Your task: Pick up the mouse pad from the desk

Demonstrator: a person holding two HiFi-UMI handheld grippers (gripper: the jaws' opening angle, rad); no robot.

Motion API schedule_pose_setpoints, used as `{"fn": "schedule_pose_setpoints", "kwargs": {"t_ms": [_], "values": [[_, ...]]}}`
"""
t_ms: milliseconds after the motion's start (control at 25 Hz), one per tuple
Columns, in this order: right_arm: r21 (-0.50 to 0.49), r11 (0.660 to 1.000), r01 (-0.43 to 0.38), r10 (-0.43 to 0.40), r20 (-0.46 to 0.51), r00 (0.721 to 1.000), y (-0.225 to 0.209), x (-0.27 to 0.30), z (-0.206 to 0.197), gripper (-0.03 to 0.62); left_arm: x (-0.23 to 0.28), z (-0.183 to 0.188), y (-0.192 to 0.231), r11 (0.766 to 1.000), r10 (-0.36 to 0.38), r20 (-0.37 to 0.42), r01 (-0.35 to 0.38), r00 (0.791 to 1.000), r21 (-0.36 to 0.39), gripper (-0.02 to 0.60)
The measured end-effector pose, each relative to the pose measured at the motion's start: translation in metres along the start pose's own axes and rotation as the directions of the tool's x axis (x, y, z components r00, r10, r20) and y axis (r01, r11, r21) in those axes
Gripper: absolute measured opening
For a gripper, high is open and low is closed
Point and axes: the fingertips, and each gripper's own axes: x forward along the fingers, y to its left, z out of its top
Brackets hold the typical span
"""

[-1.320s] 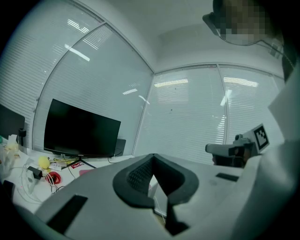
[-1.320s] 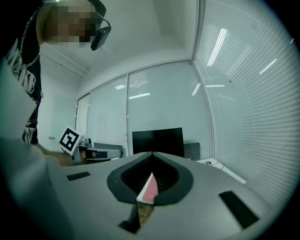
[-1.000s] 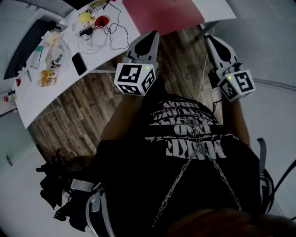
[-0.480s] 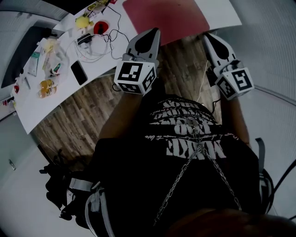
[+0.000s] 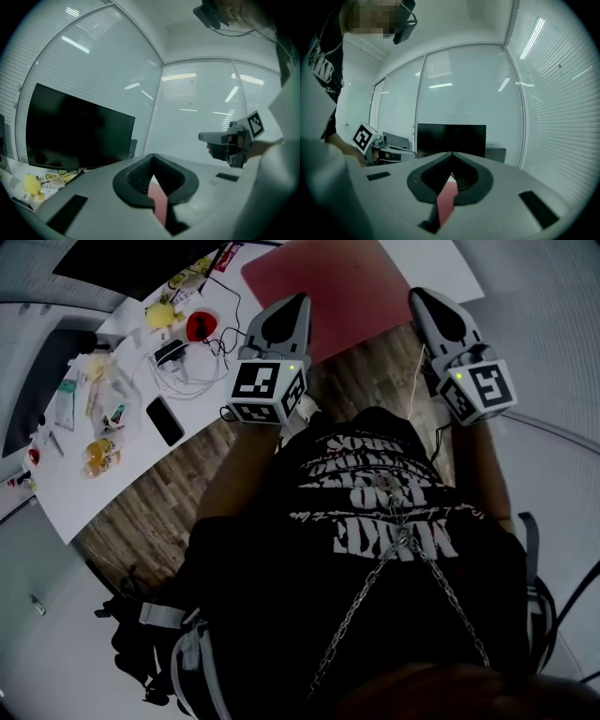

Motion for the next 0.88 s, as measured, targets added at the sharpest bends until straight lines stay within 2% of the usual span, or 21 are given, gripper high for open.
{"fn": "schedule_pose_setpoints", "kwargs": {"t_ms": [240, 360, 520, 640, 760, 880], "values": [[-0.032, 0.999, -0.003, 0.003, -0.007, 1.000, -0.013, 0.027, 0.009, 0.000, 0.000, 0.007, 0.029, 0.998, 0.047, 0.016, -0.046, 0.999, -0.033, 0.008], [-0.011, 1.000, -0.015, 0.015, -0.031, 0.999, -0.022, 0.041, 0.001, 0.000, 0.003, 0.000, 0.045, 0.995, 0.076, 0.011, -0.075, 0.997, -0.073, 0.008], [0.011, 0.998, -0.063, 0.064, -0.039, 0.997, -0.030, 0.068, -0.005, 0.000, 0.010, -0.009, 0.067, 0.986, 0.138, -0.013, -0.138, 0.990, -0.090, 0.008], [0.066, 0.991, -0.113, 0.116, -0.046, 0.992, -0.040, 0.091, -0.013, 0.000, 0.017, -0.021, 0.079, 0.972, 0.190, -0.050, -0.195, 0.980, -0.132, 0.008], [0.082, 0.987, -0.138, 0.145, -0.078, 0.986, -0.058, 0.114, -0.026, 0.000, 0.030, -0.034, 0.093, 0.953, 0.226, -0.089, -0.239, 0.970, -0.184, 0.008], [0.099, 0.977, -0.188, 0.199, -0.112, 0.974, -0.073, 0.140, -0.044, 0.000, 0.044, -0.055, 0.112, 0.928, 0.275, -0.147, -0.302, 0.950, -0.217, 0.008]]}}
